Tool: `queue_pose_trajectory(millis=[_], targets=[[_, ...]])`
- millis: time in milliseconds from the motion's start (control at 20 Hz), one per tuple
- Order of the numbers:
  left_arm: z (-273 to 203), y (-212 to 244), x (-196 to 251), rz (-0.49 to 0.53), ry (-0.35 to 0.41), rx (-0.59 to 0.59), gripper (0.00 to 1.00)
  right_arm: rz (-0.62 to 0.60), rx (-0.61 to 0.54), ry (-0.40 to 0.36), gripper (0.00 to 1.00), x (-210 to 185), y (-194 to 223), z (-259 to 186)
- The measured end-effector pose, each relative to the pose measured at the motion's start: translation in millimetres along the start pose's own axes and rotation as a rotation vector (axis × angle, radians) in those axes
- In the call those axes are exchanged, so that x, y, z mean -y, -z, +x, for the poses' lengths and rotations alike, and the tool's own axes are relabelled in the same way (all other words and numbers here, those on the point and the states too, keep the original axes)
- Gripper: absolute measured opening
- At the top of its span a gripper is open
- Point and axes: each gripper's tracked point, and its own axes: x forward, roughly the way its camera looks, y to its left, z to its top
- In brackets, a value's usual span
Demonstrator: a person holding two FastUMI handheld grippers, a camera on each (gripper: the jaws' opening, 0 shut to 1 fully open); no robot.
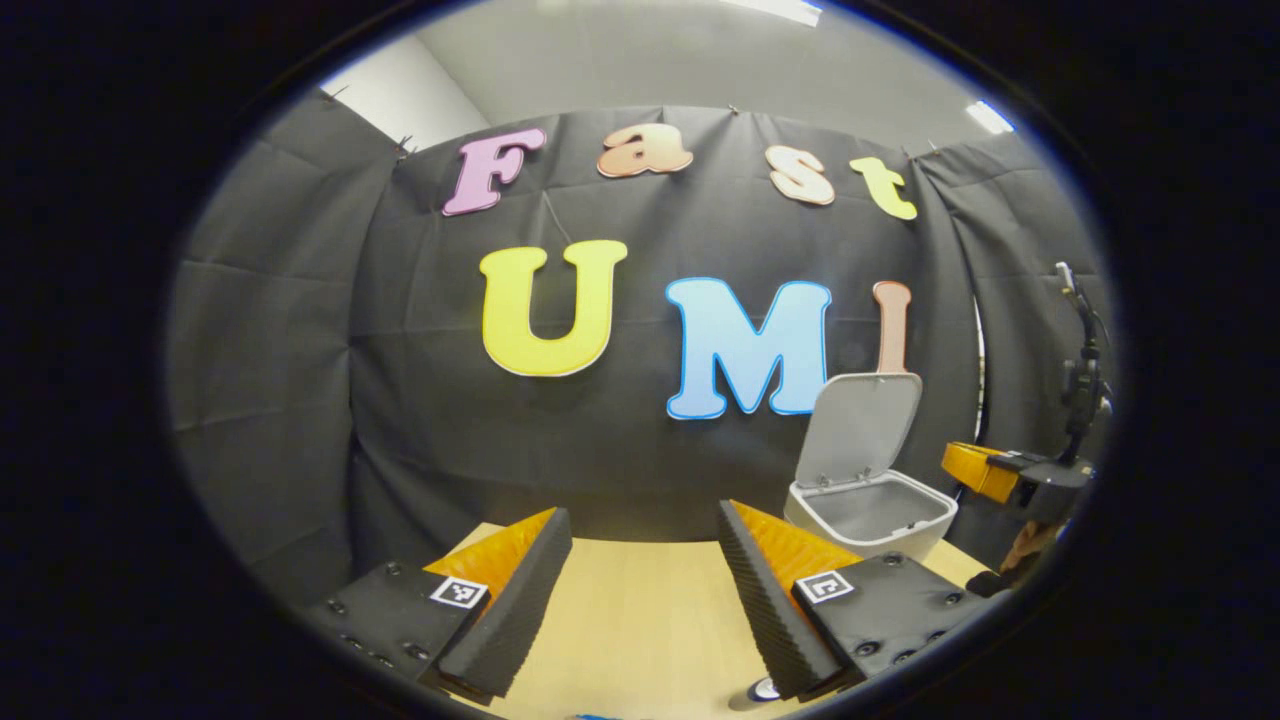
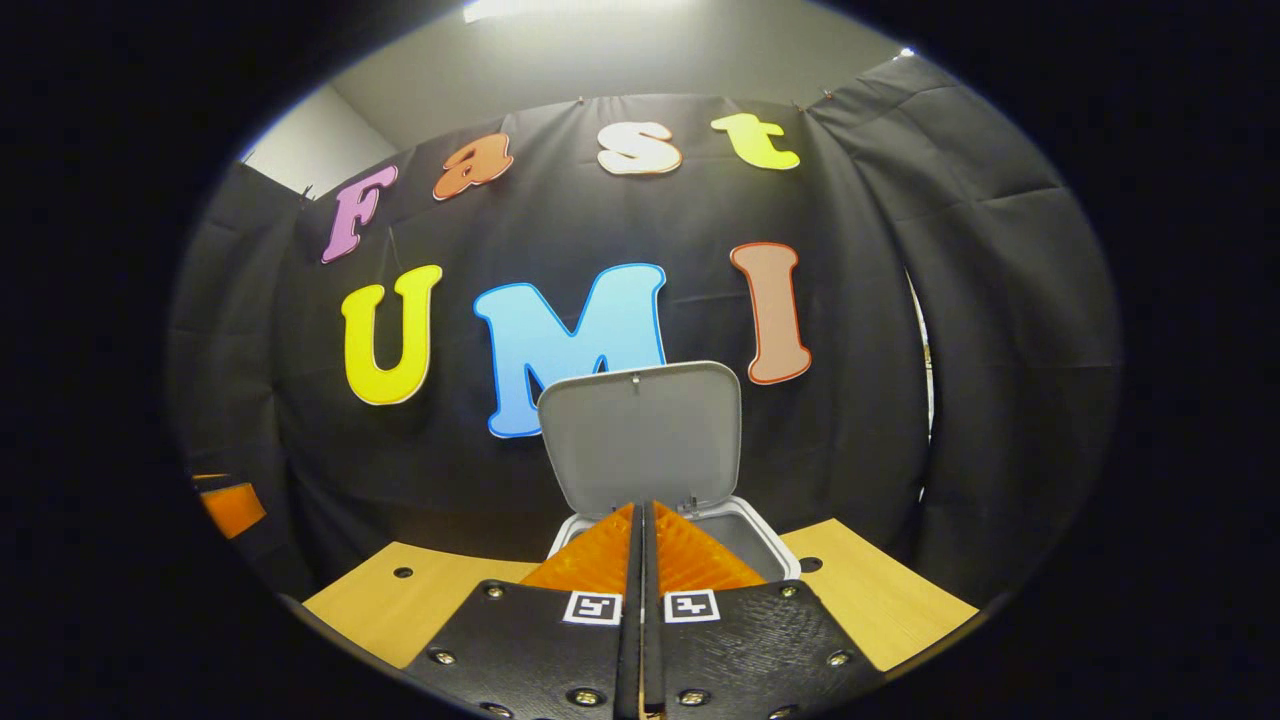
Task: Press the lid of the desktop garbage bin to open it, pick up the crumpled paper on the desktop and throw it into the bin, then pick up the pop can on the desktop and drop it into the bin, and finally close the garbage bin lid.
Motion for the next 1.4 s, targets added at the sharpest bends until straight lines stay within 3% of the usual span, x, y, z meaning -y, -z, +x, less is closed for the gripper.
queue_pose_trajectory(millis=[550,700,750,800,850,950,1050,1100,1400], targets=[[-7,15,-1,0.029,0.001,-0.021,0.97,-0.017,0.011,-0.060,0.01,-22,-13,-18],[-8,17,-5,0.028,0.006,-0.017,0.97,-0.011,0.011,-0.071,0.12,-26,-14,-19],[-7,18,-4,0.029,0.010,-0.017,0.97,-0.008,0.006,-0.077,0.20,-27,-13,-20],[-6,19,-5,0.029,0.012,-0.015,0.97,-0.009,0.002,-0.071,0.35,-26,-12,-20],[-7,20,-6,0.030,0.013,-0.015,0.97,-0.008,0.002,-0.079,0.39,-28,-13,-22],[-4,21,-8,0.031,0.013,-0.014,0.97,-0.009,0.002,-0.081,0.60,-27,-12,-21],[-4,25,-8,0.031,0.013,-0.018,0.97,-0.009,0.007,-0.084,0.74,-28,-14,-22],[-4,27,-9,0.029,0.014,-0.019,0.97,-0.011,0.010,-0.079,0.87,-28,-15,-23],[2,68,-18,0.036,0.015,-0.079,0.97,-0.022,0.020,-0.076,0.91,-27,-18,-22]])
